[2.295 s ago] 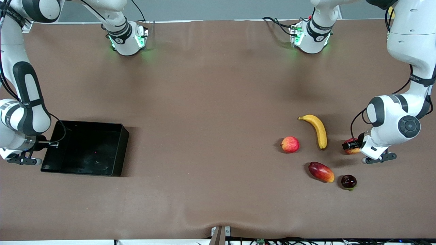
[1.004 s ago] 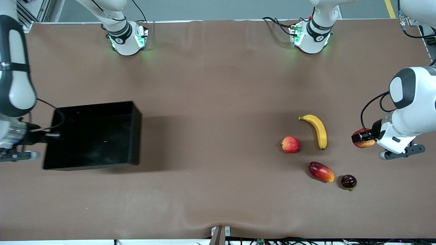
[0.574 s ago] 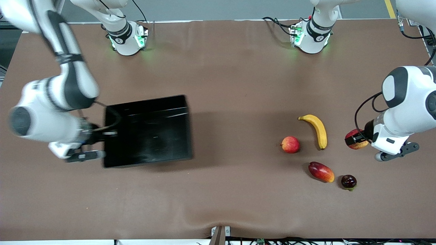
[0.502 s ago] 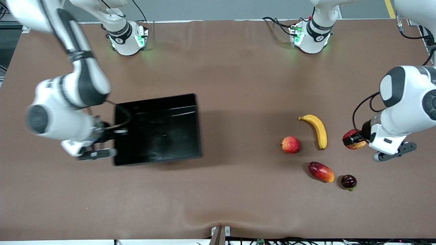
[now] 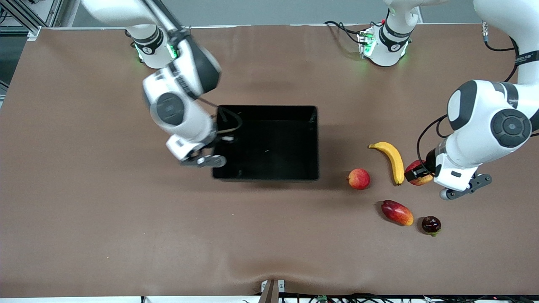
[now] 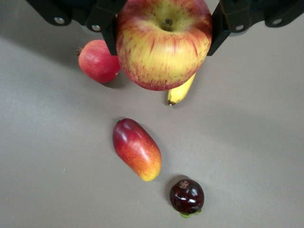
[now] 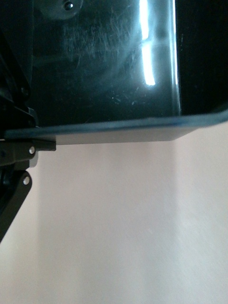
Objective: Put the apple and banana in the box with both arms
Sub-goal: 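Carry the apple over the box while the right gripper pulls the box closer, then release the apple into the box while the right gripper lets go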
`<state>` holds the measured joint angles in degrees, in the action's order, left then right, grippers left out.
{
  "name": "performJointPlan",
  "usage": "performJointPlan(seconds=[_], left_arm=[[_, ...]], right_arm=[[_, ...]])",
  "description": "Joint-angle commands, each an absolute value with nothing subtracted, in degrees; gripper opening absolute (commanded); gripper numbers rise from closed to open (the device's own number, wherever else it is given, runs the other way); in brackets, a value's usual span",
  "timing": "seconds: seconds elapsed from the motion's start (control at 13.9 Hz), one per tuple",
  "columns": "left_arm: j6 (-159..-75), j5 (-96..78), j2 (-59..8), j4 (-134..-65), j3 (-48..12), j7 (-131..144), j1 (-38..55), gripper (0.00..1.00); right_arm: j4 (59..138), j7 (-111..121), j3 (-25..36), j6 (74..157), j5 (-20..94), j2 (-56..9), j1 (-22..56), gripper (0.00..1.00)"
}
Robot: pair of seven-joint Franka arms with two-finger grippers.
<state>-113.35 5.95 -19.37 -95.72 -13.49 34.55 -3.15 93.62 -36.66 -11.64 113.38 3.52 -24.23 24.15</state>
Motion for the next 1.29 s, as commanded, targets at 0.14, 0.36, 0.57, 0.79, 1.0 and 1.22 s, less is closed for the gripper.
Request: performJointPlan(seconds=[0.14,0.36,0.57,0.79,1.0,1.22], left_arm=[[-112.2,6.2,-19.4,-94.0,-13.5,42.4,2.1,0.00],[-112.2,6.2,-19.9,-94.0,-13.5,47.4,6.0,0.00],[-111.8,6.2,-19.8,-95.2,-13.6,54.0,10.6,0.00],[-113.1,6.2,-19.2,-100.2,-14.1,63.3,14.8,0.00],[-121.3,6.8,-19.2,-107.2,-16.0,71.6,17.8,0.00],[-124.2,7.0,-19.8,-113.0,-16.2,74.1,20.4,0.00]], right_arm=[[94.0,-51.0,-11.0,121.1,-5.7,-30.2,33.7,0.00],[94.0,-51.4,-11.0,125.7,-5.8,-33.6,36.1,0.02],[94.0,-51.3,-10.9,127.3,-6.0,-35.2,37.2,0.40],[93.8,-52.4,-10.9,126.6,-6.0,-35.1,36.5,1.00],[92.9,-51.9,-10.5,126.5,-5.8,-34.0,35.7,1.00],[92.6,-49.1,-10.9,126.2,-5.3,-31.8,29.6,1.00]])
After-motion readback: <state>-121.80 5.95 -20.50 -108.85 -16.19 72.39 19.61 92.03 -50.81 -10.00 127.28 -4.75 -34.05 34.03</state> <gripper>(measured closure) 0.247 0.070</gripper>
